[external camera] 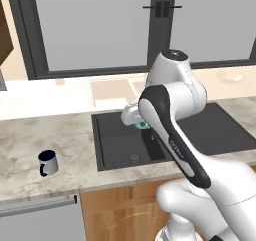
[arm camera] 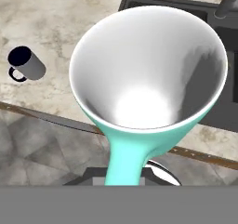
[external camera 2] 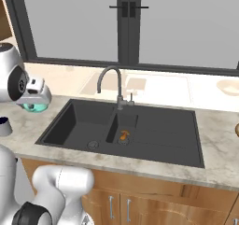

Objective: Clear the mugs and bowl far away from the sink.

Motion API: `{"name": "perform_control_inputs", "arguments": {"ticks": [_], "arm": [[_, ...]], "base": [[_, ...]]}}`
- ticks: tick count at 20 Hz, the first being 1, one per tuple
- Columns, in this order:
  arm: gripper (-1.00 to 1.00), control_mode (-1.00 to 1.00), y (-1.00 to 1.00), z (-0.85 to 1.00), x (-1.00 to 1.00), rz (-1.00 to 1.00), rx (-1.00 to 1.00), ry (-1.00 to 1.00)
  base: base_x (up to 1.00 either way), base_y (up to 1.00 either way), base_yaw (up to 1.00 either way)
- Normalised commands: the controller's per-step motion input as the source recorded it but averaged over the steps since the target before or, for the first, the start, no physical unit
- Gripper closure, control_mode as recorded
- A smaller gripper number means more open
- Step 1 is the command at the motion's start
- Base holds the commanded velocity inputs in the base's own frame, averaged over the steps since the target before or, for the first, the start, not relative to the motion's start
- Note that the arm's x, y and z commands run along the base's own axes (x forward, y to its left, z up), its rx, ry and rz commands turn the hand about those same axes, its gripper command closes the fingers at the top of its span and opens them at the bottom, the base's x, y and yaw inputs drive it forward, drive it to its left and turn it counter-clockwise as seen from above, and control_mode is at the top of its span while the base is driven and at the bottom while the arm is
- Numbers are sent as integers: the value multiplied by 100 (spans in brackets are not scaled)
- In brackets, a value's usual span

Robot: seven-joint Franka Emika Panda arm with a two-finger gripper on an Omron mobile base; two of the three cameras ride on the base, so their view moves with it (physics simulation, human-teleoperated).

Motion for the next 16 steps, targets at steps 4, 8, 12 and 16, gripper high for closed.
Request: {"name": "perform_control_inputs", "arguments": {"ticks": [4, 8, 12, 16], "arm": [[100, -100, -48, 0, -16, 1, -13, -2], [100, -100, -53, 0, -17, 8, 1, -2], [100, -100, -21, -9, -10, 9, 3, -5], [100, -100, -6, -11, -9, 4, 0, -11]], "base": [[0, 0, 0], [0, 0, 0], [0, 0, 0], [0, 0, 0]]}}
